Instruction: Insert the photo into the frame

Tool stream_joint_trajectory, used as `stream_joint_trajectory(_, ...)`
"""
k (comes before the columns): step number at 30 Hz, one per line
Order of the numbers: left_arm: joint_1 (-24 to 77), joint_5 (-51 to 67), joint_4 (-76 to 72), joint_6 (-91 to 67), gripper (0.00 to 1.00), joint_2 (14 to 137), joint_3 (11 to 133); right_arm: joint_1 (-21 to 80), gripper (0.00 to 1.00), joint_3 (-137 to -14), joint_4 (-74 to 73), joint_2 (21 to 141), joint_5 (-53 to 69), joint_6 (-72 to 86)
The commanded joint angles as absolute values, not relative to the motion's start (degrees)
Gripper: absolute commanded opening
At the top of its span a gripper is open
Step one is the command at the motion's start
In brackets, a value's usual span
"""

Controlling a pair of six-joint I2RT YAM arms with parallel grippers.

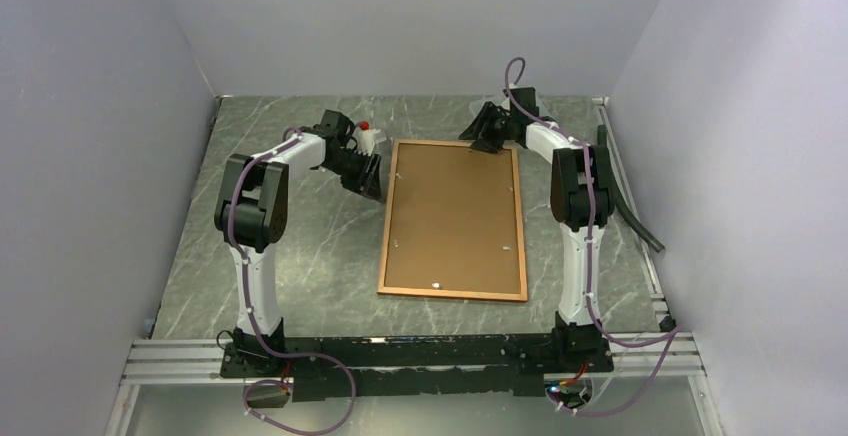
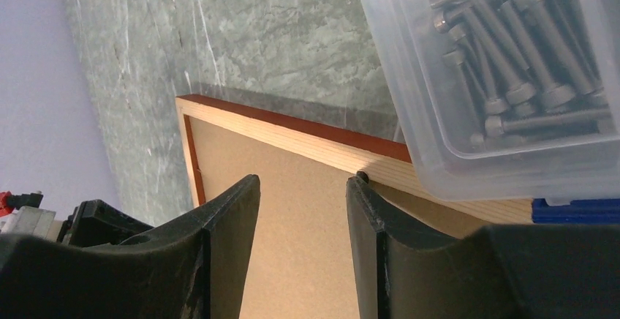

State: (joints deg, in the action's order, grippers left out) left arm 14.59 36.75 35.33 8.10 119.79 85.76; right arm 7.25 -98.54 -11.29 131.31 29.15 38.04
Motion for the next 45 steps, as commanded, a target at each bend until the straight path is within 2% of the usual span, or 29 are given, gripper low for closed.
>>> stream_joint_trajectory(1,14.3,37.0,34.5,8.8,0.47,119.7,88.0,7.7,0.51,-101.2,-9.7,132.5,29.7,38.5)
stream_joint_trajectory(11,14.3,37.0,34.1,8.8,0.47,119.6,87.5,8.4,0.51,-102.2,-8.5,133.5,32.2,39.5)
stream_joint_trajectory(23,13.7,42.1,35.8,6.9,0.45,119.9,88.7,16.1,0.5,-97.3,-2.0,129.3,37.9,43.3)
stream_joint_trajectory(26,13.7,43.3,36.2,7.1,0.45,118.9,87.5,18.2,0.49,-92.9,-1.9,126.8,40.6,41.7)
stream_joint_trajectory(35,13.7,44.3,37.1,8.6,0.44,119.0,84.5,25.5,0.47,-68.9,-3.2,110.7,44.4,36.4)
stream_joint_trajectory(45,14.2,46.3,37.4,8.3,0.4,118.6,81.4,33.5,0.46,-64.0,-3.1,111.2,45.0,37.4)
